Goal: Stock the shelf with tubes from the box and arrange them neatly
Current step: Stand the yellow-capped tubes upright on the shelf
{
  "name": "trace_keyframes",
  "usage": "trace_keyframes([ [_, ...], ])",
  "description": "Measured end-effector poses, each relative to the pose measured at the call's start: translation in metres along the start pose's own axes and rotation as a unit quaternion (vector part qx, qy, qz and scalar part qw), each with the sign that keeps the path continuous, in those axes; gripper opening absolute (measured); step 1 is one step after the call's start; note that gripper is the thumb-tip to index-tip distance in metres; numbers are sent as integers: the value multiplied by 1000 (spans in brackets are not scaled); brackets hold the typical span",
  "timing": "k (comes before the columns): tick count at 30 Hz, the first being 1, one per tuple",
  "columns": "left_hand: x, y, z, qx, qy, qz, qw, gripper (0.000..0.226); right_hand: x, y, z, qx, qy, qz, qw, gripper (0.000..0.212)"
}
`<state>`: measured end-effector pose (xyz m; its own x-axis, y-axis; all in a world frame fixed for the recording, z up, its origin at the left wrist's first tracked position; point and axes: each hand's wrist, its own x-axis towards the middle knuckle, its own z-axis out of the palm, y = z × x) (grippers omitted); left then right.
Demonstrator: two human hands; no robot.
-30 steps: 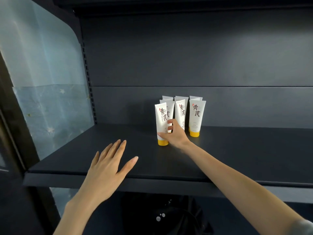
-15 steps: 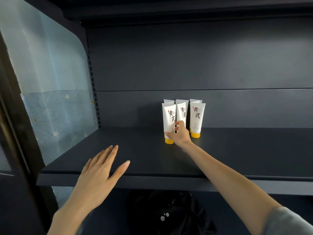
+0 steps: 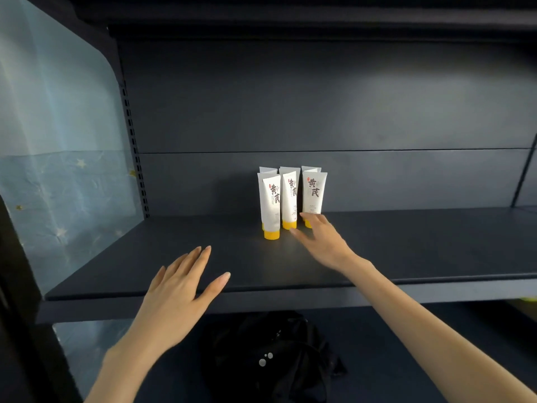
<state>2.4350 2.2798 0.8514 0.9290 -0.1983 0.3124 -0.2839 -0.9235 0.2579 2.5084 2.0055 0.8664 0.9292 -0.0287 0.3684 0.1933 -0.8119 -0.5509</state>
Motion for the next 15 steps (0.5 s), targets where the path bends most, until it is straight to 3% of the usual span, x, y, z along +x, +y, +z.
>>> trace_keyframes([
  [5, 5, 17, 11, 9, -19, 30, 999, 82, -50, 21, -41, -117, 32, 0, 993, 64],
  [15, -9, 71, 38, 39, -21, 46, 998, 86, -153, 97, -88, -220, 30, 82, 972, 70],
])
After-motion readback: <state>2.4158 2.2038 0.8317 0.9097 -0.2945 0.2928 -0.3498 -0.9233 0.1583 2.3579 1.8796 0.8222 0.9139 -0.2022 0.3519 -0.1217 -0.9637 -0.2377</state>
